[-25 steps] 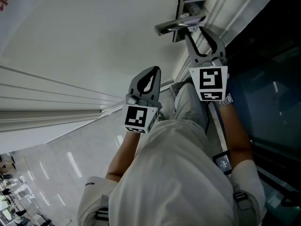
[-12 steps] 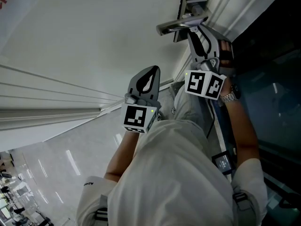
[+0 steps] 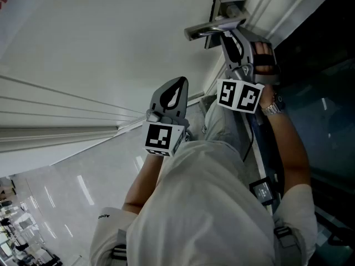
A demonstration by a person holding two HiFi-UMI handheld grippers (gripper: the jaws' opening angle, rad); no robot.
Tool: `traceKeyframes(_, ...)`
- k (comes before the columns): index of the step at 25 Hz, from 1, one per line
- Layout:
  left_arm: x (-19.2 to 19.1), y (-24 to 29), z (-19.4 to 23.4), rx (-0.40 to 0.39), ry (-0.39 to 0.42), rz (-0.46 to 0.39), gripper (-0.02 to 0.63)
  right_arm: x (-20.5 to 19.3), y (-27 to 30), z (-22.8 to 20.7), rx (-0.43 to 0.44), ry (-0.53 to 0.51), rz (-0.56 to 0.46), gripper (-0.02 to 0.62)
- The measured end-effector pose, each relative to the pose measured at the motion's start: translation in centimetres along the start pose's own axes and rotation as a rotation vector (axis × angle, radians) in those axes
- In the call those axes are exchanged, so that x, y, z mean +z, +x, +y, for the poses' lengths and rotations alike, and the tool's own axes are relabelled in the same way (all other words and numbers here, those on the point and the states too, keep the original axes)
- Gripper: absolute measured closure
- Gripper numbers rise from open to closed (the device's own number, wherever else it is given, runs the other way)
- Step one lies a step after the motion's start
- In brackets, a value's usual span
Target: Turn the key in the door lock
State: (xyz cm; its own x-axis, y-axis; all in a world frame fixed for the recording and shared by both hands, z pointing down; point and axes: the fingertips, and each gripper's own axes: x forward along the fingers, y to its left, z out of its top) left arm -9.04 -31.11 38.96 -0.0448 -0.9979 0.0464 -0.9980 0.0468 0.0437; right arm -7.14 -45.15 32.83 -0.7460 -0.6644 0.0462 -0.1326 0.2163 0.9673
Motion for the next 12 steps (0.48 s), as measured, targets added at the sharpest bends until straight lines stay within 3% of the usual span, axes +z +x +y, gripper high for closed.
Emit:
traceKeyframes(5,0.08,0.12,-0.22,-0.004,0.002,-0.002,0.597,0.09,-0.03,0.13,-0.015,-0.029,-0.001,0.487)
traceKeyframes(12,-0.24,0.05,-0.17,0.0,-0.004,0.006,0.597,0.11,-0.13,-0.17,-0.035,0.064,-0.001,0.494)
